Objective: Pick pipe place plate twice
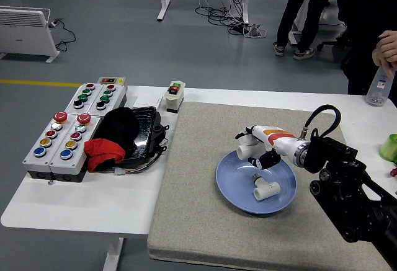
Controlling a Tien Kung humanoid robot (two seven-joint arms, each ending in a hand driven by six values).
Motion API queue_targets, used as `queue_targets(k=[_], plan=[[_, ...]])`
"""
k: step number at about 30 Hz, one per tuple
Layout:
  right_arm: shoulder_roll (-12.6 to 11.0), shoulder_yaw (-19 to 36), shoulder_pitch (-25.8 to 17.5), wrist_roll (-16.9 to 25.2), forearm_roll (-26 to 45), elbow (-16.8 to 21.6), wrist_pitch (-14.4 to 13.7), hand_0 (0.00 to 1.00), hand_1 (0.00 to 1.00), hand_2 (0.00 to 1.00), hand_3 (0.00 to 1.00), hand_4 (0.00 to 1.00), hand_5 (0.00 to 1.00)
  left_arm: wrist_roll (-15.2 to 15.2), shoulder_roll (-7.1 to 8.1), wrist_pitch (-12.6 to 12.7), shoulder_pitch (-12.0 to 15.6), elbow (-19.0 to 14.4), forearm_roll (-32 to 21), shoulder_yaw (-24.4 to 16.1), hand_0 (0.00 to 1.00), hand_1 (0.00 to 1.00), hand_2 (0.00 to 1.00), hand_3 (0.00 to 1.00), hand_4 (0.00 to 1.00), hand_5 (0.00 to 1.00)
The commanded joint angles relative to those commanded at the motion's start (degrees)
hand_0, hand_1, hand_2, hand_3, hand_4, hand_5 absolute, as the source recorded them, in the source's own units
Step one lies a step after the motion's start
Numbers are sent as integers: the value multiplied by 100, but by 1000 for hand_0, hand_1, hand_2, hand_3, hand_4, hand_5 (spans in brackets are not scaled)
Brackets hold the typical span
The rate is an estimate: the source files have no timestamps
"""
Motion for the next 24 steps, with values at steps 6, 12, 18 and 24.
queue_targets(k=[6,12,18,24], plan=[[-7,-55,-5,-28,-84,-25,368,978,917,998,998,783,231,-12,1,-3,-26,2,-49,27,626,591,544,577,204,998],[-71,41,-54,-53,-107,78,551,984,927,998,998,797,238,-20,-3,-4,-35,3,-75,43,626,591,544,577,204,998],[-213,505,-193,-93,-18,405,464,979,922,998,998,792,255,-2,-13,-6,-34,9,-26,15,626,591,545,577,204,998],[-730,1605,-487,-344,941,1282,142,917,870,975,954,706,254,17,-19,-9,-44,15,8,-2,626,591,546,577,204,998]])
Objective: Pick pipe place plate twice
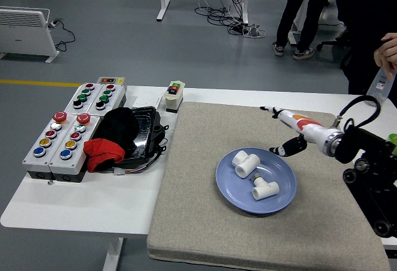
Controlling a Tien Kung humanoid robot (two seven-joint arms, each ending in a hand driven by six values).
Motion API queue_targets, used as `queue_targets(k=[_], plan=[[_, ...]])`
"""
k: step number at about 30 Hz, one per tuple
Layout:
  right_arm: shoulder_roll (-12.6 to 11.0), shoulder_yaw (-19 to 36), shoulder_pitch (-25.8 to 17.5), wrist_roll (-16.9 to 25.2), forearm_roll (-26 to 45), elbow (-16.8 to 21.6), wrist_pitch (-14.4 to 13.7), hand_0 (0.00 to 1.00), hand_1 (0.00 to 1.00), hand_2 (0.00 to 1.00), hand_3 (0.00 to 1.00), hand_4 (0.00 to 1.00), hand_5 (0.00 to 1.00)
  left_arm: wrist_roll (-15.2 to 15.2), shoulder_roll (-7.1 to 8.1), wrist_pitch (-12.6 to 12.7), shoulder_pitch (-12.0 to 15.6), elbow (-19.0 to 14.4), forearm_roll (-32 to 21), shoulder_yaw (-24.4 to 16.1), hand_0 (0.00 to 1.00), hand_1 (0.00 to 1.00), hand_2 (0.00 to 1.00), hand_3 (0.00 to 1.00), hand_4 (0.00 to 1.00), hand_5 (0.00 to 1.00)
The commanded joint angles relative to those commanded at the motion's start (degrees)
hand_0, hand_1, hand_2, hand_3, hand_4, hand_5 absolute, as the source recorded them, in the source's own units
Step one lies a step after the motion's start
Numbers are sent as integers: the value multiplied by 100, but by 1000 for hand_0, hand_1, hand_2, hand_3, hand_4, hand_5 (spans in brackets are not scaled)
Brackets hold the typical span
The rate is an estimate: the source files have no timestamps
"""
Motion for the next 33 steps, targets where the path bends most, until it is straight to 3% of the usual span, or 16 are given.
queue_targets(k=[2,4,5,7,10,12,16,17,24,33], plan=[[-186,295,-88,-173,483,277,-185,917,870,975,954,706,254,5,1,-1,-3,2,14,-17,626,591,546,577,204,998],[-512,715,-352,-517,1005,712,-550,917,870,975,954,706,254,0,5,1,-12,5,30,-11,626,591,546,577,204,998],[-597,862,-431,-629,1228,874,-673,865,827,921,902,579,315,1,4,1,-13,7,37,-14,626,591,547,577,204,998],[-766,1196,-658,-843,1712,1209,-871,865,827,921,902,579,315,2,2,3,-19,9,58,-22,626,591,547,577,204,998],[-918,1718,-996,-1074,2420,1664,-1077,865,827,921,902,579,315,1,-3,4,-30,11,77,-21,626,591,547,577,204,998],[-972,2142,-1313,-1251,2904,2011,-1166,858,815,908,879,594,369,3,-7,5,-34,15,97,-28,626,592,546,577,204,998],[-935,2905,-1860,-1393,3872,2547,-1281,858,815,908,879,594,369,4,-10,7,-30,17,111,-31,626,592,546,577,204,998],[-910,3118,-2009,-1421,4133,2675,-1297,837,802,883,857,609,406,9,-12,8,-31,18,127,-41,626,592,546,577,203,998],[-708,4022,-2716,-1459,5780,3218,-1425,832,795,875,850,612,411,9,-20,7,-23,21,129,-44,626,592,548,577,204,998],[-431,4658,-3118,-1413,7962,3521,-1546,828,792,866,841,619,432,-18,-30,4,-51,23,96,-15,626,594,547,577,204,998]])
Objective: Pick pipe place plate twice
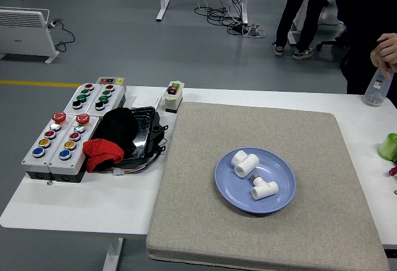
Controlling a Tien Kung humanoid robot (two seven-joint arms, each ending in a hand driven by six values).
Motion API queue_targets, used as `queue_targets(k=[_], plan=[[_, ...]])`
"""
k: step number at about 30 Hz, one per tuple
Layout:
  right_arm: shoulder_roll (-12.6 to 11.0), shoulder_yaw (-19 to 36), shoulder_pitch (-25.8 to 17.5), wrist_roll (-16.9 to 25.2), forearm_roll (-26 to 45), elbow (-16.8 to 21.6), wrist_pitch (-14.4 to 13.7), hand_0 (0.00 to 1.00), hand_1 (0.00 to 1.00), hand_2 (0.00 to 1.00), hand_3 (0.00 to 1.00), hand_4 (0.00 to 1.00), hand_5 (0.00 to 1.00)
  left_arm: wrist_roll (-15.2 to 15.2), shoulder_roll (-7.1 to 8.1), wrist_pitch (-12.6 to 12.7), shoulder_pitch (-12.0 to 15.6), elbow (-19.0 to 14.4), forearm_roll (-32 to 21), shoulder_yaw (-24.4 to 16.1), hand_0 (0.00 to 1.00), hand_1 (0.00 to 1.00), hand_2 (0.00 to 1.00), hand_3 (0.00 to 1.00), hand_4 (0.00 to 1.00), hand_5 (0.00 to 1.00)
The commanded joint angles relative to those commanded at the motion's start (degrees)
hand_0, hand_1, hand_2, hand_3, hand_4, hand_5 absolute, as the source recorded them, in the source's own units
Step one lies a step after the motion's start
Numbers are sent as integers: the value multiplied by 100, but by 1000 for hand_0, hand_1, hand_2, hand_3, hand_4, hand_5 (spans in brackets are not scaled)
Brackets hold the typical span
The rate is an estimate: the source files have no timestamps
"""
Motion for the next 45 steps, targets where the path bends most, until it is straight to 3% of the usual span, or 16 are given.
queue_targets(k=[4,20,21,32,44,45], plan=[[68,109,-70,8,644,65,-100,825,790,868,838,620,439,-14,-9,6,-15,5,-11,6,626,593,550,577,203,998],[193,116,-102,179,1073,75,-272,821,787,866,837,620,478,-108,8,29,-38,-2,-226,159,626,593,552,577,204,998],[193,112,-99,189,1085,75,-271,827,790,872,845,640,596,-111,9,30,-37,-3,-236,165,626,592,552,577,204,998],[225,80,-132,250,1277,44,-556,832,794,876,849,629,579,-76,1,27,23,-5,-190,127,625,593,553,577,203,998],[224,57,-143,249,1180,40,-533,858,806,889,858,627,592,-76,10,27,50,-6,-186,130,625,592,553,577,203,998],[224,58,-143,247,1167,39,-529,939,849,943,912,716,724,-76,10,26,50,-6,-186,130,625,592,553,578,203,998]])
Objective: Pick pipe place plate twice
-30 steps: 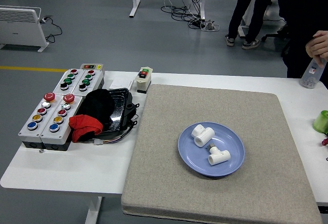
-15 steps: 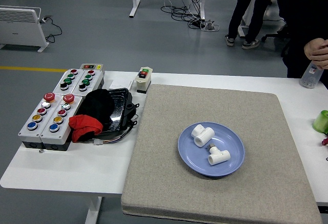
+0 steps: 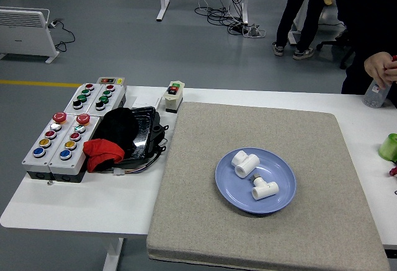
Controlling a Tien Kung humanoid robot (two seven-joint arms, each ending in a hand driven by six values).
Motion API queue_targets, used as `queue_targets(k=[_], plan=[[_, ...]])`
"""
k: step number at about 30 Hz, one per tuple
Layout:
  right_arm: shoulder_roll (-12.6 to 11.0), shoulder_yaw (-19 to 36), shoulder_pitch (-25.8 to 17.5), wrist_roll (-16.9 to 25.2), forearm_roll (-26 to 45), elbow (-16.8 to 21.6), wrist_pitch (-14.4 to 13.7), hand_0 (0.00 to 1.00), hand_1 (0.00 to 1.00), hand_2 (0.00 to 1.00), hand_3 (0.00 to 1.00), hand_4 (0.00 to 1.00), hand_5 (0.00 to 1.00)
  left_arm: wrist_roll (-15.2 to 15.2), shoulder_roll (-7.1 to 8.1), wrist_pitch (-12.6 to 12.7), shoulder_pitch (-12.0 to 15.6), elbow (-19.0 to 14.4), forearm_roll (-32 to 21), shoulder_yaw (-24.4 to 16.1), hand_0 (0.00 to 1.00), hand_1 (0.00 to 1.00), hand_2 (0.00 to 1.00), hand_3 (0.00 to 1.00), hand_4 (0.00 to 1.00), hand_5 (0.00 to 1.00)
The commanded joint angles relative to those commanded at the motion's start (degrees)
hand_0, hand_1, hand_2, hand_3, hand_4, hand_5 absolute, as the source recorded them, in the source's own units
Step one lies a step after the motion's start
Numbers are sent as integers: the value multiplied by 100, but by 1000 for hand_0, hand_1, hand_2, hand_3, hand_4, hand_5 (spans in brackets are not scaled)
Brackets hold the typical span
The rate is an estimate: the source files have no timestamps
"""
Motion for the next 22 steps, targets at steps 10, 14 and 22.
queue_targets(k=[10,14,22], plan=[[10,50,-7,-206,-212,-21,212,966,871,976,944,808,871,-22,1,-4,-20,-3,-57,38,625,592,552,578,204,998],[13,72,-1,-291,-380,-36,290,998,897,998,972,831,903,-27,3,-5,-34,-3,-63,47,625,592,552,578,204,998],[9,131,5,-452,-500,-69,334,998,928,998,981,875,927,-27,7,-10,-44,-4,-75,60,625,591,552,578,204,998]])
